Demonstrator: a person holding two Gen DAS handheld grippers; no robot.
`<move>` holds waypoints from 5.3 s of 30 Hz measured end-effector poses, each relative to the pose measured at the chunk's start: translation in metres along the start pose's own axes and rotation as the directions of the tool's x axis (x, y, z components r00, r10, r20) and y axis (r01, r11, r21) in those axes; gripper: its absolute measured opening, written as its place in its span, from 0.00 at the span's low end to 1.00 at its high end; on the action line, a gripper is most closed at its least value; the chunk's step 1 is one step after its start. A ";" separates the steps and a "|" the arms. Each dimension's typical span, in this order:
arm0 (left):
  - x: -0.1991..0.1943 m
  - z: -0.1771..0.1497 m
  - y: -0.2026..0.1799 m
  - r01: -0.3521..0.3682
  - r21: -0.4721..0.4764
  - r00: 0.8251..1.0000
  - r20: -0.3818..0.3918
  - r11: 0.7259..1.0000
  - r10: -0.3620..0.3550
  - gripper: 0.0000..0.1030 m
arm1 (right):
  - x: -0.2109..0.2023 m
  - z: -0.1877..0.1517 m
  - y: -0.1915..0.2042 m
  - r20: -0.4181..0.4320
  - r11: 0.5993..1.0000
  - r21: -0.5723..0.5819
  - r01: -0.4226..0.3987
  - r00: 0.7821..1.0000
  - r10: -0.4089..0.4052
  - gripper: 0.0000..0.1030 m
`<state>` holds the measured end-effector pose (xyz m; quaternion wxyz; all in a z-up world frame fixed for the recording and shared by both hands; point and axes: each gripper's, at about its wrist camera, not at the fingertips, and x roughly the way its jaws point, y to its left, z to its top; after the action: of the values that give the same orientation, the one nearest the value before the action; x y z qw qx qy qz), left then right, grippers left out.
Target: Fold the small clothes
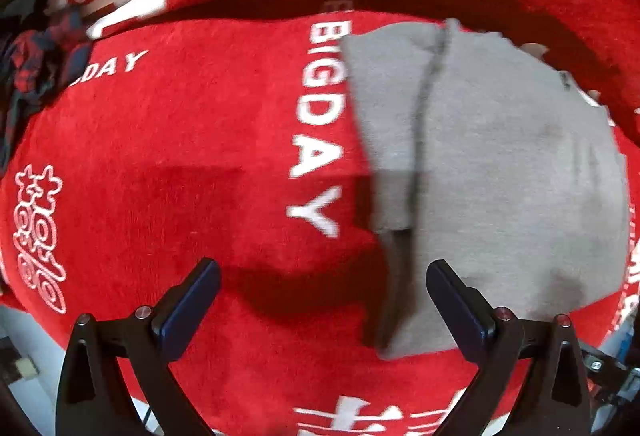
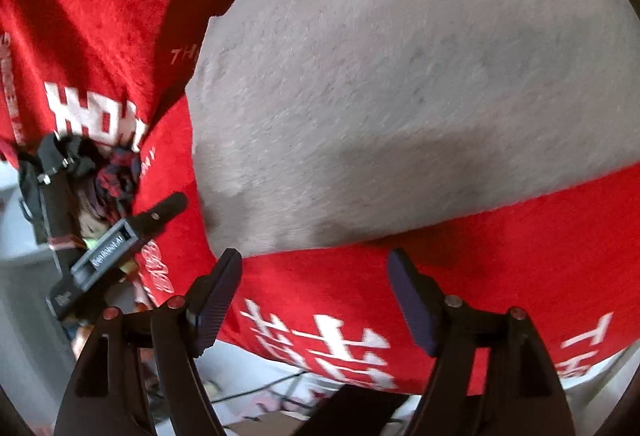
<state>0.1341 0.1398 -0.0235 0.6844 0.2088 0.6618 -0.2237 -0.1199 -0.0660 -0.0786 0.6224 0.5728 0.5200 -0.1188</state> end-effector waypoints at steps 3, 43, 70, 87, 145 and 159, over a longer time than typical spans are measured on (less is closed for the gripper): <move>0.010 0.002 0.014 0.081 -0.032 0.995 -0.050 0.996 -0.082 1.00 | 0.007 -0.005 -0.007 0.007 0.996 0.071 -0.062 0.998 0.062 0.76; 0.046 0.093 -0.101 0.620 0.011 0.773 -0.180 0.785 -0.608 0.57 | 0.033 0.009 0.029 0.005 0.923 0.048 -0.381 0.924 0.381 0.12; -0.081 0.090 -0.219 0.567 0.207 0.816 -0.006 0.798 -0.578 0.14 | -0.035 0.078 -0.040 0.108 0.998 -0.062 -0.031 0.993 0.037 0.01; -0.045 0.040 -0.440 0.087 0.623 0.992 0.021 0.777 -0.128 0.15 | -0.068 0.088 -0.154 0.208 0.881 0.251 -0.401 0.911 0.355 0.05; -0.025 0.092 -0.301 0.076 0.297 0.989 0.100 0.952 -0.110 0.70 | -0.166 0.169 -0.196 0.236 0.871 0.159 -0.465 0.874 0.424 0.15; -0.013 0.070 -0.299 0.132 0.357 0.988 0.032 0.925 -0.154 0.70 | -0.187 0.141 -0.200 0.252 0.977 0.146 -0.154 0.961 0.114 0.23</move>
<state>0.0159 -0.1436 -0.0051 0.6368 0.2731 0.6035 -0.3946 -0.2770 -0.3309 -0.0772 0.6386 0.6371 0.3885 -0.1878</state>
